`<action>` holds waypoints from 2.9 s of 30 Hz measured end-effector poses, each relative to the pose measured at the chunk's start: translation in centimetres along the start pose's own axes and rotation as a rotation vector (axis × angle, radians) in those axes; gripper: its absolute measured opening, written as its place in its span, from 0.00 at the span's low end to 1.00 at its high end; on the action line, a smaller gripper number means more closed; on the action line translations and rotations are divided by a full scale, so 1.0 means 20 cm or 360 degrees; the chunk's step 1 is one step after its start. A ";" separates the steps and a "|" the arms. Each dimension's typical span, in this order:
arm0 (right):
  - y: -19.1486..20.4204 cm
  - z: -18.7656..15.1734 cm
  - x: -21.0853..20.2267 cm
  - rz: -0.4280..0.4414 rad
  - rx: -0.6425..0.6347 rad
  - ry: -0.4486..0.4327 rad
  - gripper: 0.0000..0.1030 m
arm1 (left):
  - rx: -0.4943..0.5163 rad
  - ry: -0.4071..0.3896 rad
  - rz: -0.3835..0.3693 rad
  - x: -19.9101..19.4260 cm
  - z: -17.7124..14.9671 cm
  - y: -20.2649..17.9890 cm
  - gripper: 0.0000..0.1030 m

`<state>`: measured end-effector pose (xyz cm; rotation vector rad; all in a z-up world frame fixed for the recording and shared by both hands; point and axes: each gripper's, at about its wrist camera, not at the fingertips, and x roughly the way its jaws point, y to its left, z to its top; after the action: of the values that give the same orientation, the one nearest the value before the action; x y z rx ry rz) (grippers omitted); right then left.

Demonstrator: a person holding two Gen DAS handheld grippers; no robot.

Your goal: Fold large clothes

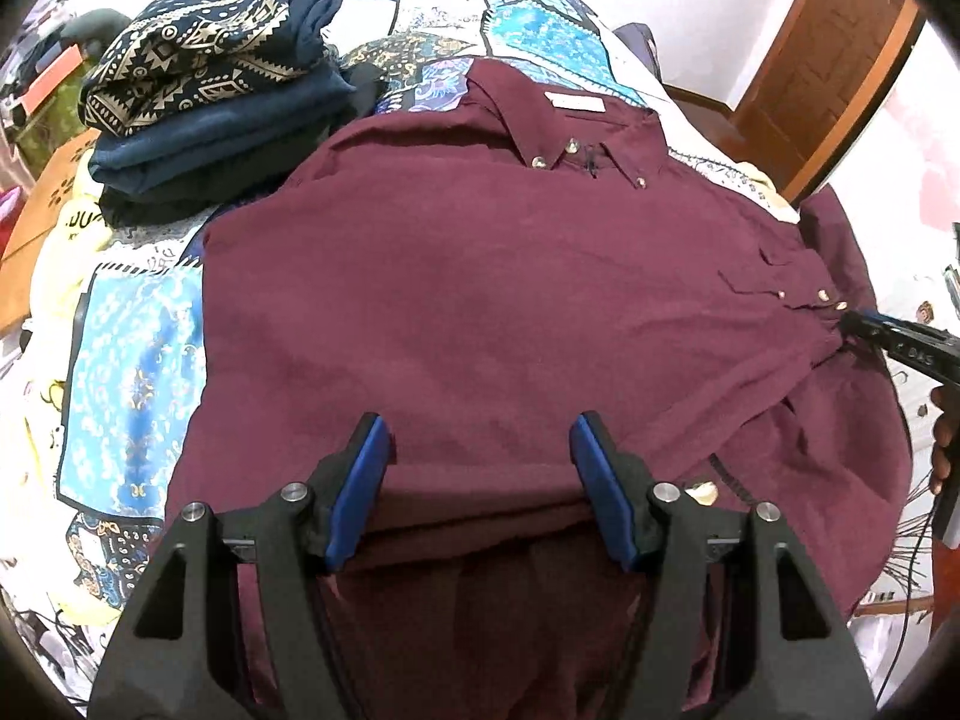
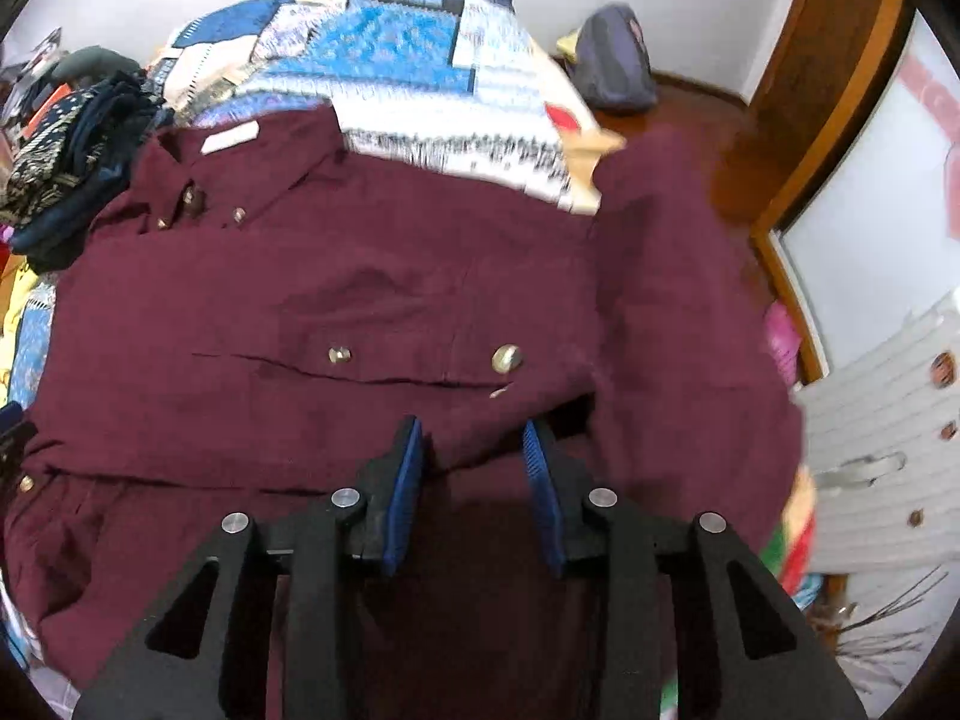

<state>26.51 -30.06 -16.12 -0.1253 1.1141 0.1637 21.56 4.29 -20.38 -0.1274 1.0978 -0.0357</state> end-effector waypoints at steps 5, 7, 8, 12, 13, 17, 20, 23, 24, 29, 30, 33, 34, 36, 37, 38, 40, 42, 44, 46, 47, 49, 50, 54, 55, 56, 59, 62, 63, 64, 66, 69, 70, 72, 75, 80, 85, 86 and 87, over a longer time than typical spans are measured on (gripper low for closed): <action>-0.05 0.01 -0.20 -0.0004 -0.0029 -0.0186 0.54 | 0.0024 -0.0083 -0.0045 -0.08 0.06 -0.06 0.61; -0.09 0.00 -0.28 -0.0030 0.0000 -0.0275 0.56 | 0.0070 -0.0152 -0.0015 -0.13 0.10 -0.10 0.61; -0.10 0.01 -0.30 -0.0039 0.0012 -0.0300 0.57 | 0.0090 -0.0185 -0.0008 -0.15 0.12 -0.13 0.61; -0.22 -0.02 -0.33 -0.0103 0.0080 -0.0330 0.63 | 0.0110 -0.0256 -0.0049 -0.20 0.21 -0.20 0.61; -0.27 -0.03 -0.31 -0.0128 0.0102 -0.0319 0.64 | 0.0110 -0.0268 -0.0054 -0.21 0.23 -0.21 0.62; -0.46 -0.08 -0.24 -0.0159 0.0253 -0.0237 0.64 | 0.0144 -0.0286 -0.0058 -0.19 0.31 -0.29 0.62; -0.62 -0.12 -0.14 -0.0067 0.0446 -0.0108 0.64 | 0.0169 -0.0250 -0.0067 -0.14 0.33 -0.34 0.62; -0.78 -0.19 -0.04 0.0102 0.0691 -0.0031 0.64 | 0.0188 -0.0190 -0.0081 -0.07 0.35 -0.38 0.62; -0.80 -0.20 -0.02 0.0136 0.0740 -0.0018 0.64 | 0.0193 -0.0173 -0.0080 -0.05 0.35 -0.39 0.62; -0.93 -0.26 0.19 0.0189 0.0978 0.0072 0.64 | 0.0180 -0.0095 -0.0105 0.04 0.36 -0.42 0.62; -0.95 -0.27 0.24 0.0194 0.1017 0.0100 0.64 | 0.0178 -0.0086 -0.0106 0.05 0.35 -0.42 0.62; -1.04 -0.30 0.34 0.0285 0.1205 0.0143 0.67 | 0.0179 -0.0072 -0.0082 0.07 0.35 -0.42 0.62; -1.07 -0.32 0.35 0.0321 0.1271 0.0130 0.66 | 0.0186 -0.0073 -0.0065 0.07 0.34 -0.42 0.62; -1.10 -0.31 0.36 0.0330 0.1348 0.0088 0.66 | 0.0194 -0.0070 -0.0046 0.08 0.34 -0.41 0.62; -1.10 -0.29 0.36 0.0325 0.1354 0.0074 0.66 | 0.0193 -0.0065 -0.0041 0.08 0.33 -0.40 0.62; -1.11 -0.28 0.37 0.0320 0.1359 0.0069 0.66 | 0.0189 -0.0058 -0.0039 0.09 0.33 -0.39 0.62; -1.12 -0.27 0.40 0.0316 0.1383 0.0069 0.61 | 0.0176 -0.0048 -0.0035 0.10 0.33 -0.38 0.62; -1.14 -0.25 0.42 0.0280 0.1399 0.0082 0.48 | 0.0160 -0.0043 -0.0037 0.10 0.32 -0.37 0.62; -1.15 -0.24 0.40 0.0267 0.1409 0.0067 0.14 | 0.0152 -0.0044 -0.0038 0.10 0.31 -0.36 0.62; -1.15 -0.23 0.32 0.0355 0.1396 -0.0016 0.08 | 0.0157 -0.0052 -0.0029 0.09 0.31 -0.35 0.62; -1.15 -0.22 0.29 0.0368 0.1390 -0.0063 0.08 | 0.0160 -0.0054 -0.0025 0.09 0.31 -0.35 0.62; -1.12 -0.20 0.18 0.0348 0.1342 -0.0153 0.08 | 0.0163 -0.0062 -0.0020 0.07 0.30 -0.35 0.62; -1.09 -0.18 0.10 0.0346 0.1303 -0.0209 0.08 | 0.0161 -0.0066 -0.0019 0.07 0.30 -0.34 0.62; -0.94 -0.09 -0.19 0.0402 0.1130 -0.0421 0.06 | 0.0137 -0.0102 -0.0095 0.01 0.30 -0.35 0.62; -0.88 -0.07 -0.26 0.0419 0.1062 -0.0468 0.06 | 0.0141 -0.0121 -0.0109 -0.01 0.30 -0.36 0.62; -0.83 -0.05 -0.31 0.0427 0.1003 -0.0506 0.06 | 0.0148 -0.0136 -0.0119 -0.03 0.30 -0.37 0.62; -0.63 0.03 -0.46 0.0532 0.0772 -0.0641 0.05 | 0.0185 -0.0178 -0.0126 -0.07 0.30 -0.40 0.62; -0.36 0.09 -0.56 0.0587 0.0491 -0.0715 0.05 | 0.0205 -0.0203 -0.0128 -0.10 0.29 -0.41 0.62; -0.25 0.11 -0.57 0.0572 0.0382 -0.0713 0.05 | 0.0199 -0.0204 -0.0135 -0.10 0.28 -0.40 0.62; -0.19 0.11 -0.57 0.0551 0.0325 -0.0704 0.05 | 0.0189 -0.0203 -0.0142 -0.11 0.28 -0.39 0.62; -0.05 0.12 -0.51 0.0461 0.0201 -0.0657 0.05 | 0.0172 -0.0201 -0.0151 -0.11 0.27 -0.37 0.62; 0.00 0.11 -0.40 0.0363 0.0161 -0.0537 0.09 | 0.0154 -0.0201 -0.0140 -0.12 0.25 -0.32 0.62; -0.02 0.11 -0.38 0.0343 0.0172 -0.0503 0.17 | 0.0152 -0.0202 -0.0134 -0.13 0.24 -0.31 0.62; -0.08 0.09 -0.30 0.0273 0.0238 -0.0413 0.39 | 0.0146 -0.0205 -0.0111 -0.13 0.24 -0.28 0.62; -0.27 0.03 -0.28 0.0116 0.0427 -0.0388 0.60 | 0.0121 -0.0200 -0.0097 -0.12 0.23 -0.25 0.62; -0.74 -0.13 -0.15 0.0089 0.0890 -0.0276 0.60 | 0.0071 -0.0159 -0.0111 -0.07 0.25 -0.25 0.62; -1.06 -0.34 0.06 0.0072 0.1236 -0.0129 0.60 | 0.0099 -0.0143 -0.0120 -0.03 0.28 -0.34 0.62; -1.12 -0.40 0.13 0.0119 0.1312 -0.0081 0.60 | 0.0109 -0.0142 -0.0120 -0.03 0.29 -0.36 0.62; -1.15 -0.43 0.18 0.0162 0.1364 -0.0047 0.60 | 0.0118 -0.0142 -0.0118 -0.02 0.29 -0.38 0.62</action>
<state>24.87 -53.99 -22.62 0.6956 1.0796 -0.2286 26.83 -2.77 -16.43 -0.1019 1.0013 -0.1359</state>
